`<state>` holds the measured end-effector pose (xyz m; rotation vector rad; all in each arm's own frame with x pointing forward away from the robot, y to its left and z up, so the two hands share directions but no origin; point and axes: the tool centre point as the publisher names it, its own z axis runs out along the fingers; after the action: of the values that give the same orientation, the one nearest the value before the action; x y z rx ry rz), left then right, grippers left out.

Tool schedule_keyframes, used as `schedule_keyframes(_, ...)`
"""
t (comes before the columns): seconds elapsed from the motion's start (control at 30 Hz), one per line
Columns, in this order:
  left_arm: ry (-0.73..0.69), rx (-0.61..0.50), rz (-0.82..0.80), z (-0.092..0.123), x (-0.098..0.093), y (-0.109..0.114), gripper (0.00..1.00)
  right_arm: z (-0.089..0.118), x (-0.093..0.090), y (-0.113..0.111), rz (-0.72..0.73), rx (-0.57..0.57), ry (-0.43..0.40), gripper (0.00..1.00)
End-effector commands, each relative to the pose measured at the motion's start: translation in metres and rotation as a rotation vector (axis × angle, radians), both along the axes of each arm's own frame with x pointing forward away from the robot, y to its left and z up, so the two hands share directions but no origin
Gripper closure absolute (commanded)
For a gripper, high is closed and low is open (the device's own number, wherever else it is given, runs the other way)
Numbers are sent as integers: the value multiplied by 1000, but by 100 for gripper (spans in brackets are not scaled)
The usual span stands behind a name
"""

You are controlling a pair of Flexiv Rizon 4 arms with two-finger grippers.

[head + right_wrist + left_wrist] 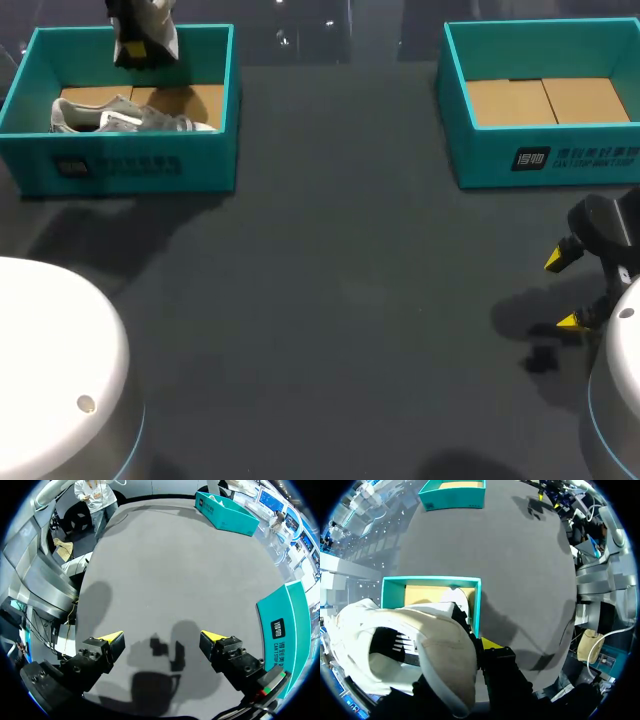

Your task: Take the shoe out of the shoebox, open the shoe tongue, remove and reinsert the insole, then place the shoe into the shoebox

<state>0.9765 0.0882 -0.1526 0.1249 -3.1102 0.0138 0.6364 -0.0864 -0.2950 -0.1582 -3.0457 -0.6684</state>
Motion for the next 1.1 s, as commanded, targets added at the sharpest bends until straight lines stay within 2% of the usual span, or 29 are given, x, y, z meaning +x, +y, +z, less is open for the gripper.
schedule_keyframes(0.03, -10, 12, -27, -2, 9, 14, 100, 0, -2, 1, -2, -4, -2, 0)
schedule_keyframes(0.27, 34, 3, -29, -11, 59, 71, 100, 0, -2, 1, -2, -4, -2, 0)
schedule_keyframes(0.47, 74, -21, -82, -17, 89, 111, 100, 0, -2, 1, -2, -4, -2, 0)
schedule_keyframes(0.77, 46, 6, -166, -28, 117, 136, 100, 0, -2, 1, -2, -4, -2, 0)
schedule_keyframes(0.87, 26, -2, -334, -32, 121, 143, 100, 0, -2, 1, -2, -4, -2, 0)
schedule_keyframes(0.93, -88, -29, -641, -37, 119, 161, 100, 0, -2, 1, -2, -4, -2, 0)
schedule_keyframes(1.0, -149, -18, -762, -41, 123, 172, 100, 0, -2, 1, -2, -4, -2, 0)
schedule_keyframes(1.1, -149, -18, -762, -41, 123, 172, 100, 0, -2, 1, -2, -4, -2, 0)
